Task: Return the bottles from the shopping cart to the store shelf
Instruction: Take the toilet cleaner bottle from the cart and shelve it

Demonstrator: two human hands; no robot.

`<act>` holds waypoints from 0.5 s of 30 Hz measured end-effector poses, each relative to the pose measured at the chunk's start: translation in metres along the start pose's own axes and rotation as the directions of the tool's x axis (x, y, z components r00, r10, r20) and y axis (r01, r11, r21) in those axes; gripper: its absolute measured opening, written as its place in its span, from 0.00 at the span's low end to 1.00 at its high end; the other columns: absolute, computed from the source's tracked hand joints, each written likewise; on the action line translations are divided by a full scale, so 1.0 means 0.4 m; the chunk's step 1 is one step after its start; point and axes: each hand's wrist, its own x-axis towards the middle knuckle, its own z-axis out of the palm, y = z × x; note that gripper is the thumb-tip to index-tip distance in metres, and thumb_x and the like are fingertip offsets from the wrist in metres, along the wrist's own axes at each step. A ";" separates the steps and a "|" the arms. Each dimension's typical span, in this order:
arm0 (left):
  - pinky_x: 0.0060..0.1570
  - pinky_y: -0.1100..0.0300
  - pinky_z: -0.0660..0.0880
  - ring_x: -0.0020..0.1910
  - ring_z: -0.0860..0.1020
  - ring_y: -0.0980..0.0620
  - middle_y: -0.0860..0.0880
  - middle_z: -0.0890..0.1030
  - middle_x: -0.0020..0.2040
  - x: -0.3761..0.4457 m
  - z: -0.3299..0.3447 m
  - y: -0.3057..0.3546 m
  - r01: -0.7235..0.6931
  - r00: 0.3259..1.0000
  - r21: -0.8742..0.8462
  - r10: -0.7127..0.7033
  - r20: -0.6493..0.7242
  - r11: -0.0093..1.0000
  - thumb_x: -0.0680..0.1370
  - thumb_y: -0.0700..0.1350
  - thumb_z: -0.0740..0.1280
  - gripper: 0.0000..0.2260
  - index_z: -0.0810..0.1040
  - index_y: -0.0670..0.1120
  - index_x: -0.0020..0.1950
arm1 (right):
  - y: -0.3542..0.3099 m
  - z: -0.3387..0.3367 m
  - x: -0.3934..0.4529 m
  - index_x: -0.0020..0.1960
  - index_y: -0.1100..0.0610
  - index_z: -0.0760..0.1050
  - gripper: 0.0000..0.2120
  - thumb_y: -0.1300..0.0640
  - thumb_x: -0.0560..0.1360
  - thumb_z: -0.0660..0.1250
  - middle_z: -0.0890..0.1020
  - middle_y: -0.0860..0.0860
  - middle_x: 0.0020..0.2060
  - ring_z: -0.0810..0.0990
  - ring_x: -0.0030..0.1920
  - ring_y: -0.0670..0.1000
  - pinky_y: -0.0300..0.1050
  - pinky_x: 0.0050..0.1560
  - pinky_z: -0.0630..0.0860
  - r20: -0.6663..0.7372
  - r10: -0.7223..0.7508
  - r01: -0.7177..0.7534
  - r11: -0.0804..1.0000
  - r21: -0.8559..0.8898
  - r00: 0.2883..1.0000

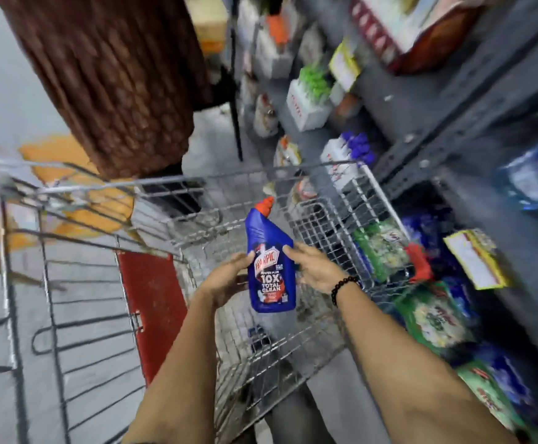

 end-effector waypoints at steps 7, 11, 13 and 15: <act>0.32 0.62 0.81 0.34 0.83 0.57 0.54 0.85 0.39 -0.211 0.210 0.292 -0.306 0.878 0.175 0.207 0.431 0.936 0.79 0.40 0.60 0.07 0.76 0.49 0.49 | -0.173 -0.092 -0.398 0.49 0.52 0.77 0.05 0.56 0.77 0.63 0.84 0.47 0.40 0.78 0.40 0.49 0.46 0.42 0.73 -0.090 -0.370 0.376 0.924 0.072 0.925; 0.32 0.63 0.80 0.35 0.83 0.58 0.55 0.85 0.41 -0.355 0.387 0.427 -0.517 0.723 0.224 0.281 0.631 0.826 0.76 0.43 0.63 0.08 0.78 0.51 0.52 | -0.239 -0.150 -0.639 0.53 0.53 0.76 0.07 0.57 0.76 0.63 0.82 0.51 0.45 0.80 0.40 0.48 0.44 0.40 0.74 -0.222 -0.573 0.590 0.807 0.013 0.789; 0.29 0.64 0.79 0.32 0.82 0.59 0.55 0.85 0.39 -0.429 0.475 0.474 -0.589 0.634 0.200 0.294 0.715 0.783 0.74 0.43 0.65 0.08 0.79 0.51 0.51 | -0.263 -0.176 -0.766 0.49 0.52 0.77 0.04 0.56 0.75 0.65 0.85 0.47 0.41 0.82 0.36 0.45 0.40 0.36 0.77 -0.263 -0.648 0.662 0.748 -0.046 0.715; 0.28 0.64 0.79 0.30 0.81 0.59 0.55 0.85 0.36 -0.501 0.555 0.507 -0.652 0.534 0.161 0.299 0.791 0.741 0.72 0.44 0.68 0.09 0.79 0.52 0.51 | -0.277 -0.194 -0.896 0.48 0.52 0.77 0.07 0.53 0.71 0.70 0.86 0.44 0.38 0.83 0.36 0.42 0.36 0.34 0.79 -0.279 -0.717 0.715 0.688 -0.129 0.639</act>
